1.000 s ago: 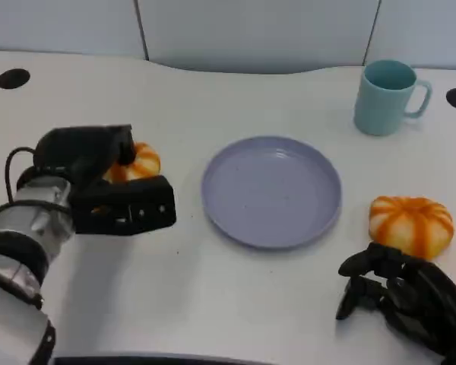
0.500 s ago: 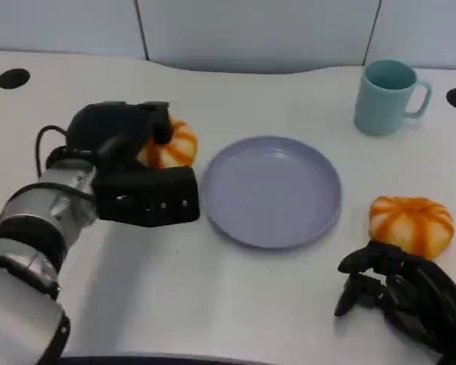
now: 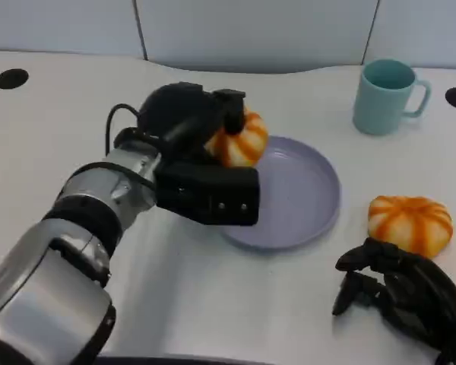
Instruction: Grasp the bread from the table and place it into the plate.
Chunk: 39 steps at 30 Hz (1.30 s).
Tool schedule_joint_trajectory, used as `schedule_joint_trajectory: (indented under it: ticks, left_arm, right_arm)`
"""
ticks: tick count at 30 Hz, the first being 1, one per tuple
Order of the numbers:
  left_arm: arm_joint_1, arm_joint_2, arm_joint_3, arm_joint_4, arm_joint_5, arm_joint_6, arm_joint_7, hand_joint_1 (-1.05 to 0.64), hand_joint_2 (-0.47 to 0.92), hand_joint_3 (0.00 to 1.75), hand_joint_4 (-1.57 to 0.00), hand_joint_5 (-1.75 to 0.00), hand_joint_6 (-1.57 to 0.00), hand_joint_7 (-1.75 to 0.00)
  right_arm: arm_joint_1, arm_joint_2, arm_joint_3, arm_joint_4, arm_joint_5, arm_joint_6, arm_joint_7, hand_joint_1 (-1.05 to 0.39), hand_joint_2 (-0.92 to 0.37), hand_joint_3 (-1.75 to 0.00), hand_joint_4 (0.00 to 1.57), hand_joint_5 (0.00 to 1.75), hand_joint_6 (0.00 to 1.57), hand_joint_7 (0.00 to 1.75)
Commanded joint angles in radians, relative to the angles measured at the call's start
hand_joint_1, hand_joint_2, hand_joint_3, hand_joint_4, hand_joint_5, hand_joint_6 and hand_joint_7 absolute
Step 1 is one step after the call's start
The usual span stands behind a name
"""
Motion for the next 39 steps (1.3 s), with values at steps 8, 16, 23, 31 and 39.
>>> schedule_joint_trajectory:
  ticks: [8, 16, 23, 31, 39]
  left_arm:
    - [-0.031, -0.052, -0.034, 0.006, 0.023, -0.01, -0.029, -0.26, 0.85, 0.17, -0.88, -1.75, -0.65, -1.74]
    - [-0.028, -0.064, -0.036, 0.015, 0.019, -0.024, -0.061, -0.26, 0.84, 0.19, -0.85, -1.75, -0.64, -1.75]
    - [-0.04, -0.063, -0.032, 0.018, 0.013, -0.006, -0.146, -0.41, 0.86, 0.09, -0.57, -1.68, -0.45, -1.53]
    - [-0.05, -0.063, -0.028, 0.011, 0.013, -0.001, -0.192, -0.7, 0.88, 0.0, -0.25, -0.98, -0.41, -0.61]
    - [-0.049, -0.064, -0.007, 0.011, -0.015, -0.012, -0.236, -0.75, 0.87, 0.0, 0.0, -1.06, -0.46, -0.3]
  right_arm:
    - [0.016, -0.001, 0.001, 0.039, -0.01, 0.035, 0.003, -0.52, -0.92, -0.09, 0.63, 1.45, 0.74, 0.86]
    - [0.01, 0.005, -0.003, 0.063, -0.008, -0.022, 0.023, -0.53, -0.92, -0.09, 0.65, 1.44, 0.73, 0.9]
    - [0.006, 0.005, -0.008, 0.07, -0.005, 0.001, 0.022, -0.52, -0.92, -0.06, 0.65, 1.44, 0.71, 0.93]
    - [0.007, 0.006, -0.005, 0.08, -0.011, -0.04, 0.022, -0.51, -0.92, -0.1, 0.65, 1.42, 0.7, 0.94]
    - [0.016, 0.006, 0.007, 0.052, -0.021, -0.031, 0.0, -0.53, -0.92, -0.08, 0.64, 1.43, 0.71, 0.96]
